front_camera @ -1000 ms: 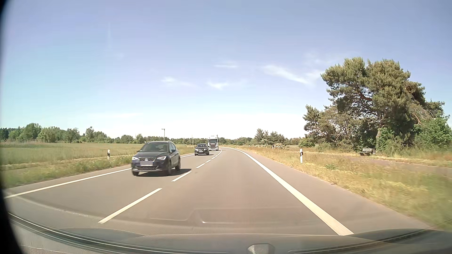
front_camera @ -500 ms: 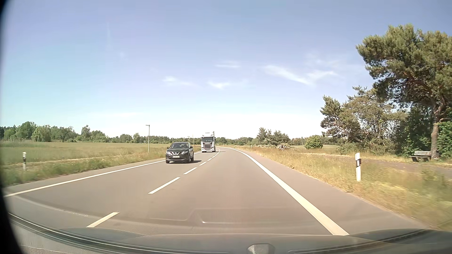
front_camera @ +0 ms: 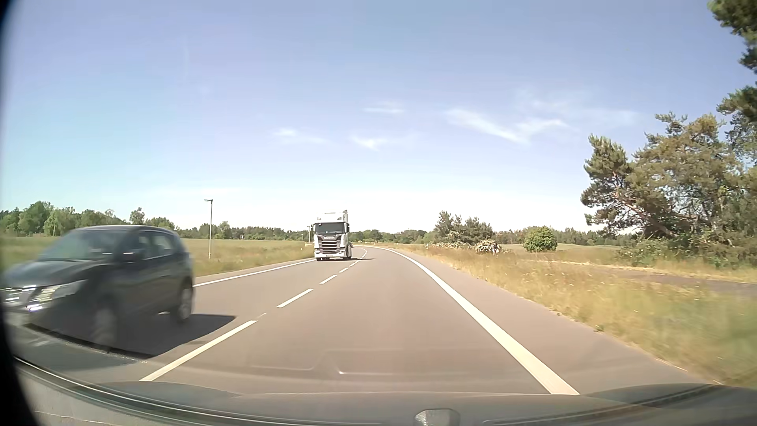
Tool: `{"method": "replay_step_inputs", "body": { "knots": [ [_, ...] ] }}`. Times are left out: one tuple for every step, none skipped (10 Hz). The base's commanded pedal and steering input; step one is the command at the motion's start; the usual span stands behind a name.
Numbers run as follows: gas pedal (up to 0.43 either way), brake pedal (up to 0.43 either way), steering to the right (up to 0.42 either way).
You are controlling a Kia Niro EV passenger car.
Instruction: Follow the waypoints while adhering to traffic rules and regulations
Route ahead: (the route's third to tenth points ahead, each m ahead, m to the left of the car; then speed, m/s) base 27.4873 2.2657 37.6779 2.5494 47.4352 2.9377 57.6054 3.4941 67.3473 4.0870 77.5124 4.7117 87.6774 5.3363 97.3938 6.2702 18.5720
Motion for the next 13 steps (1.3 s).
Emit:
{"method": "replay_step_inputs", "body": {
  "knots": [
    [0.087, 0.024, -0.006],
    [0.087, 0.018, -0.006],
    [0.087, 0.024, -0.006],
    [0.087, 0.024, -0.006],
    [0.087, 0.024, -0.006],
    [0.087, 0.024, -0.005],
    [0.087, 0.024, -0.006],
    [0.087, 0.024, -0.005],
    [0.087, 0.024, -0.005],
    [0.087, 0.024, -0.004],
    [0.087, 0.024, -0.004],
    [0.087, 0.024, -0.004],
    [0.087, 0.024, -0.004]
  ]
}}
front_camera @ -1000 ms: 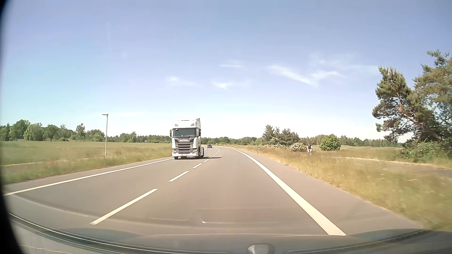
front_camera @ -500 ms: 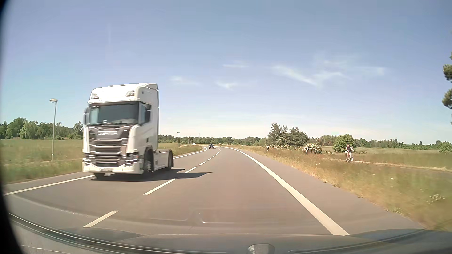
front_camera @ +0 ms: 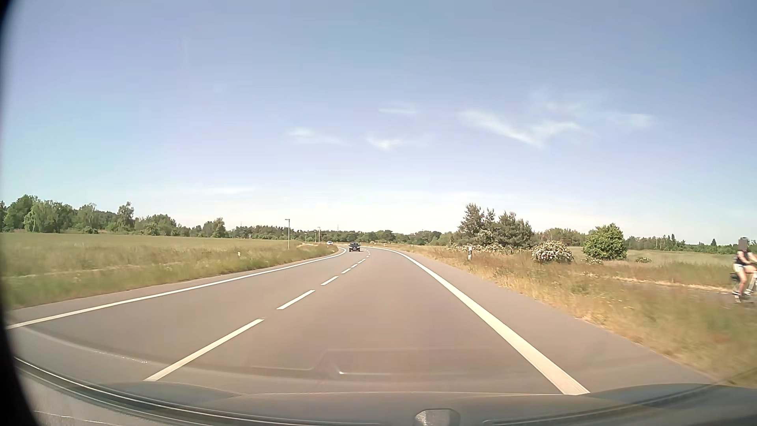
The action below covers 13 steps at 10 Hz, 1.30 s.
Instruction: Follow the waypoints while adhering to traffic rules and regulations
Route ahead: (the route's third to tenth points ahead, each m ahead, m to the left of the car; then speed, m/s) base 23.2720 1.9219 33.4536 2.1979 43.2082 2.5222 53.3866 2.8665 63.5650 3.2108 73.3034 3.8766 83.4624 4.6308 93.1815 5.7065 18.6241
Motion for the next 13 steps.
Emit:
{"method": "replay_step_inputs", "body": {
  "knots": [
    [0.087, 0.024, -0.004],
    [0.087, 0.024, -0.004],
    [0.087, 0.024, -0.004],
    [0.087, 0.024, -0.004],
    [0.087, 0.024, -0.004],
    [0.087, 0.024, -0.004],
    [0.087, 0.024, -0.004],
    [0.087, 0.024, -0.004],
    [0.087, 0.024, -0.004],
    [0.087, 0.024, -0.002],
    [0.087, 0.024, 0.000],
    [0.087, 0.024, 0.000],
    [0.087, 0.024, 0.000]
  ]
}}
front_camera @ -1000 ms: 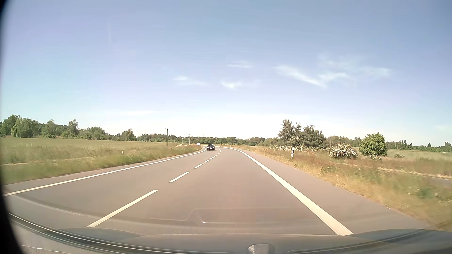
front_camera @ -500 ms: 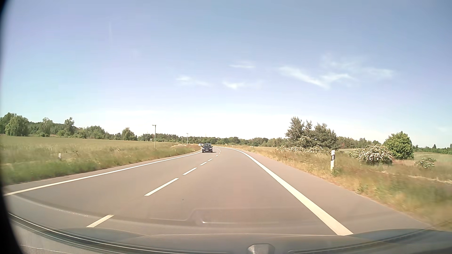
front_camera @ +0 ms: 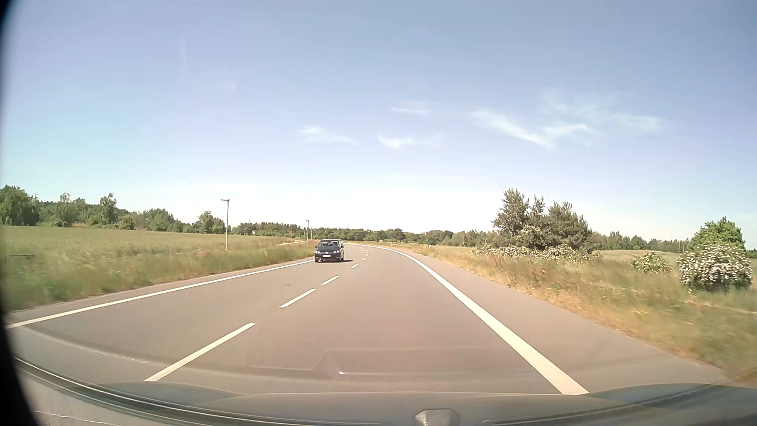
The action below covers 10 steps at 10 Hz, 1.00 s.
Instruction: Follow the waypoints while adhering to traffic rules and regulations
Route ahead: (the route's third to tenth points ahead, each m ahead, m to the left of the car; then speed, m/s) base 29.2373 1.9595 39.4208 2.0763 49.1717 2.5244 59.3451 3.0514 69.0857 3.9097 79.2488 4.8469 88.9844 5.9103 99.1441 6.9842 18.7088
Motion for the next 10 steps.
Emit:
{"method": "replay_step_inputs", "body": {
  "knots": [
    [0.087, 0.018, 0.000],
    [0.087, 0.024, 0.001],
    [0.087, 0.024, 0.000],
    [0.087, 0.024, 0.000],
    [0.087, 0.024, 0.000],
    [0.087, 0.024, 0.000],
    [0.087, 0.024, 0.000],
    [0.087, 0.024, -0.001],
    [0.087, 0.024, -0.001],
    [0.087, 0.024, -0.001]
  ]
}}
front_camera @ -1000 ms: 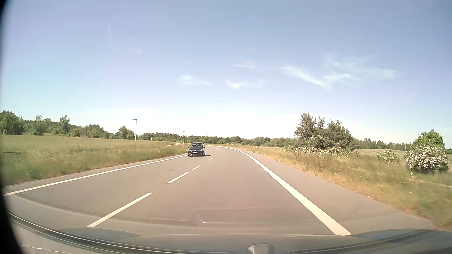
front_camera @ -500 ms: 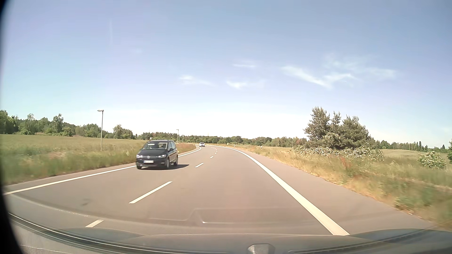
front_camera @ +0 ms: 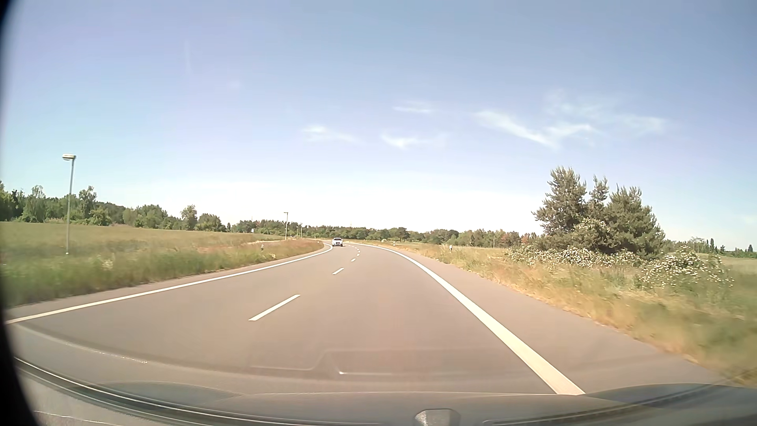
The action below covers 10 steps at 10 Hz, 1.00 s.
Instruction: Follow the waypoints while adhering to traffic rules and regulations
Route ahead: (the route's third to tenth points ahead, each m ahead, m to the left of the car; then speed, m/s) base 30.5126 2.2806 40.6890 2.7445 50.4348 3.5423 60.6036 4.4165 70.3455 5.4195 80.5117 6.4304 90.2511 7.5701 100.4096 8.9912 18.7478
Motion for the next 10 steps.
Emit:
{"method": "replay_step_inputs", "body": {
  "knots": [
    [0.087, 0.024, -0.001],
    [0.087, 0.024, -0.001],
    [0.087, 0.024, -0.002],
    [0.087, 0.024, -0.003],
    [0.087, 0.024, -0.005],
    [0.087, 0.024, -0.005],
    [0.087, 0.024, -0.005],
    [0.087, 0.024, -0.005],
    [0.087, 0.024, -0.005],
    [0.087, 0.024, -0.006]
  ]
}}
